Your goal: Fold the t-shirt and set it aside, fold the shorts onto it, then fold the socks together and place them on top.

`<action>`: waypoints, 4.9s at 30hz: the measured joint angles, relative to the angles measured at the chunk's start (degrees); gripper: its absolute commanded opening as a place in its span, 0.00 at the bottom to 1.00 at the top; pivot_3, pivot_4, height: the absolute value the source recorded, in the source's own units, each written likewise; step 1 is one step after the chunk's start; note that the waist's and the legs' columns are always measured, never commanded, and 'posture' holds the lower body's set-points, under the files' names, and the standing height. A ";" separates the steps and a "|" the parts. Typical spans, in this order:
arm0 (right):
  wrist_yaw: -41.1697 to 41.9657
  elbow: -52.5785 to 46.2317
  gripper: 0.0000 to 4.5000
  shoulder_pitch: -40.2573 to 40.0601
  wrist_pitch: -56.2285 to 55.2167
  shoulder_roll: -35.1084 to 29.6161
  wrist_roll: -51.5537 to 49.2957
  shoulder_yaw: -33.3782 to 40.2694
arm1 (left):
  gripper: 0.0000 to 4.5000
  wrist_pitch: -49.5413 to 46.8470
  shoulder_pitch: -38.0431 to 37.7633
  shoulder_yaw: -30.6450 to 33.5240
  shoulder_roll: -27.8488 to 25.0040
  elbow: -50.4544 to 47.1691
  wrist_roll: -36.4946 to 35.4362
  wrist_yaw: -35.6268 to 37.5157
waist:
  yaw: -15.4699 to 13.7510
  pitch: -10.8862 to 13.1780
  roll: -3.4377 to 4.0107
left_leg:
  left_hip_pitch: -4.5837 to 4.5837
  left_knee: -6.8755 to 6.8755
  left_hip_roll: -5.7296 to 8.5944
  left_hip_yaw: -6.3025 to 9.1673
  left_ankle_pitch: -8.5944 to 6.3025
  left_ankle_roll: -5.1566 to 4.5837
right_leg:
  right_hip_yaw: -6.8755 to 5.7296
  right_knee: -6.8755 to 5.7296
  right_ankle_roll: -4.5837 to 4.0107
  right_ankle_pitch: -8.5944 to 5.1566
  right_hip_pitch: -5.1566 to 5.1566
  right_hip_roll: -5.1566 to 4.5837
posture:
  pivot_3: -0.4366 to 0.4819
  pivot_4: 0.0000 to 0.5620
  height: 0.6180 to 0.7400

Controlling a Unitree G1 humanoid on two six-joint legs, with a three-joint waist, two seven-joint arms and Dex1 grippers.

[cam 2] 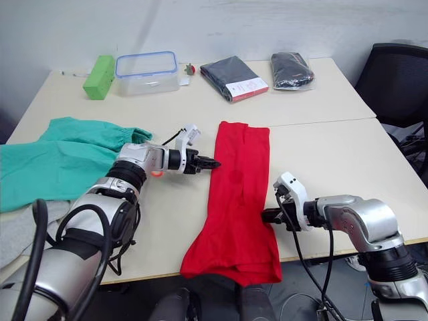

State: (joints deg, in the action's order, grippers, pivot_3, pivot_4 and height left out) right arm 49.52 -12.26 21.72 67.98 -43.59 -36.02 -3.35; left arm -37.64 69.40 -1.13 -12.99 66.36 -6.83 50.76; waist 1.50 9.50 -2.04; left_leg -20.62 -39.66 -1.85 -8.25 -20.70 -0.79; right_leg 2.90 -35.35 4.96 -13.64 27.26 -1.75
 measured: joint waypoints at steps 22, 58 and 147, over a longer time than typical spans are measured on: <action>9.68 6.45 0.09 4.23 -6.24 -3.33 2.09 -4.32 | 0.10 -8.06 -14.03 -0.54 -4.60 -25.27 -1.42 1.07 | 0.23 0.00 0.00 | 0.06 -0.34 -0.05 -0.05 -0.08 -0.17 | 0.19 -0.41 0.05 0.04 0.02 0.03 | 0.48 0.27 1.00; 30.79 24.18 0.76 -9.99 -128.88 -12.17 29.99 -6.53 | 0.99 70.61 -46.10 -20.25 -26.82 -72.19 5.69 21.51 | 0.22 0.19 0.32 | 1.58 -0.18 -0.24 -0.41 -0.37 -0.89 | 0.30 0.69 -0.42 -0.20 -1.89 -0.73 | 0.48 0.27 1.00; 3.38 14.69 0.00 10.61 -43.48 0.42 5.72 5.54 | 0.00 6.51 -26.63 -2.24 -10.81 -52.28 -17.28 -2.91 | 0.23 0.24 0.33 | 1.08 0.34 0.00 -0.08 -0.24 -0.72 | -0.30 0.99 0.32 0.25 -1.62 -0.61 | 0.48 0.27 1.00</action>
State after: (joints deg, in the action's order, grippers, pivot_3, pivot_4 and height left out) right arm 52.91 2.43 32.32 24.50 -43.17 -30.30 2.18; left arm -31.14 42.77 -3.38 -23.80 14.08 -24.11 47.85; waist 1.74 9.74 -1.70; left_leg -19.54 -39.33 -1.85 -8.33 -20.94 -1.52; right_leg 2.60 -34.36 5.28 -13.39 25.64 -2.36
